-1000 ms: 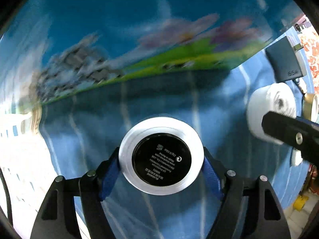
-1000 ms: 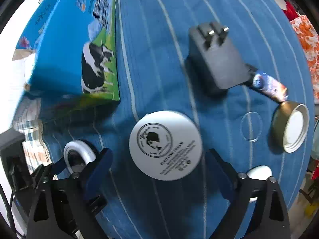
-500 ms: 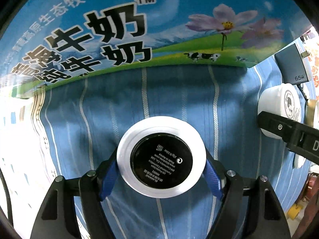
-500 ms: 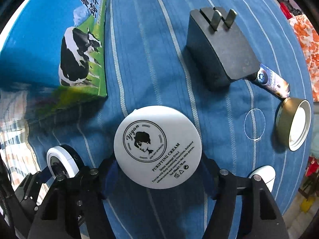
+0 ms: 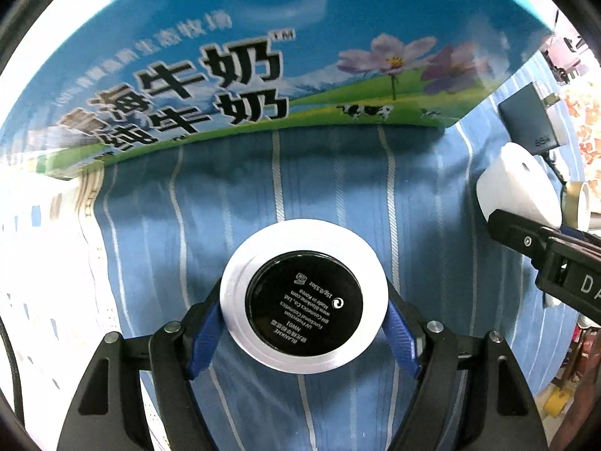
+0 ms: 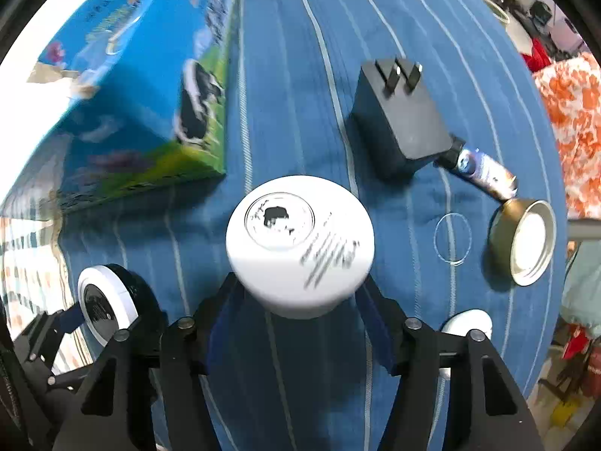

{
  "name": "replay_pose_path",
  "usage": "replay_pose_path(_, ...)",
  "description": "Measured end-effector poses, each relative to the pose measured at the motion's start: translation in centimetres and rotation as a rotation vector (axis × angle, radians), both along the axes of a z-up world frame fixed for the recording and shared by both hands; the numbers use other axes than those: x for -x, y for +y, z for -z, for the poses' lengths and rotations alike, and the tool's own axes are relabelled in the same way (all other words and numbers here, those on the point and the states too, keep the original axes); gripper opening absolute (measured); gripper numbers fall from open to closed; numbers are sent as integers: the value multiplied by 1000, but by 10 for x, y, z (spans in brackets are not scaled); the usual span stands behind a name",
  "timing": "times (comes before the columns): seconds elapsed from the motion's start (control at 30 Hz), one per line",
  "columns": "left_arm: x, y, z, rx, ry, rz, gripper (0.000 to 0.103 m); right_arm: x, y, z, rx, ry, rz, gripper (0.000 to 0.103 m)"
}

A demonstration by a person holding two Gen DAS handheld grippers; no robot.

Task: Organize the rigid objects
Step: 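Grasp the black-lid white jar with the left gripper while the right grasps the white cream jar, then carry both jars up toward the blue cardboard box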

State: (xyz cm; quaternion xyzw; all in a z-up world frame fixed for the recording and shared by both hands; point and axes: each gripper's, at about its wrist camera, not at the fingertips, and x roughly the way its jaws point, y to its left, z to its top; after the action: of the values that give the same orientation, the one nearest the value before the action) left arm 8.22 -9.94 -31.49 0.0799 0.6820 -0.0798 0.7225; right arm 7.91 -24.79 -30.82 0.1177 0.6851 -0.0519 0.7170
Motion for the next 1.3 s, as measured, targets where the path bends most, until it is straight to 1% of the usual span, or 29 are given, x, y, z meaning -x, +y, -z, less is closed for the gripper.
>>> replay_pose_path(0.03,2,1,-5,4,-8,1,73,2,2,-5,3,-10,-8,59)
replay_pose_path(0.07,3,3,-11,5,-21,3,73,4,5,-10,10,-20,-23,53)
replay_pose_path(0.13,5,5,-22,6,-51,13,73,6,10,-18,24,-42,-46,50)
replay_pose_path(0.17,6,5,-26,5,-62,17,73,6,13,-18,37,-40,-63,50)
replay_pose_path(0.2,7,5,-29,3,-66,25,73,6,16,-13,38,-20,-69,50)
replay_pose_path(0.27,7,6,-28,1,-61,29,73,6,14,1,5,15,-44,50)
replay_pose_path(0.3,6,7,-25,3,-54,25,73,7,11,13,-30,52,-22,50)
replay_pose_path(0.33,5,7,-22,3,-45,20,73,7,8,19,-60,64,1,50)
replay_pose_path(0.4,4,8,-18,7,-27,5,73,11,0,26,-108,61,48,51)
replay_pose_path(0.43,3,8,-17,11,-23,1,73,12,-2,25,-115,52,52,51)
replay_pose_path(0.5,2,8,-18,12,-31,0,74,14,-1,22,-115,36,42,55)
replay_pose_path(0.57,-4,7,-16,15,-31,0,74,14,-5,15,-106,13,37,64)
replay_pose_path(0.6,-4,8,-16,18,-31,-4,74,13,-5,11,-97,3,40,66)
replay_pose_path(0.67,-7,6,-20,23,-28,-7,74,8,-4,8,-95,5,47,68)
replay_pose_path(0.7,-8,7,-21,27,-27,-11,74,7,-4,7,-96,7,54,70)
replay_pose_path(0.73,-8,8,-22,30,-28,-14,74,3,-4,7,-100,9,58,74)
replay_pose_path(0.77,-8,9,-24,33,-29,-16,74,-2,-4,8,-100,12,62,75)
replay_pose_path(0.93,-10,11,-26,38,-23,-22,74,-30,-3,19,-57,46,65,73)
replay_pose_path(1.07,-12,13,-27,40,-22,-26,74,-41,6,17,-18,32,39,71)
replay_pose_path(1.17,-12,13,-25,38,-27,-27,74,-31,16,13,-10,22,21,70)
replay_pose_path(1.2,-12,14,-27,38,-31,-28,74,-18,19,9,-9,12,18,70)
replay_pose_path(1.3,-11,20,-34,40,-41,-26,74,-3,21,-10,-3,-29,0,70)
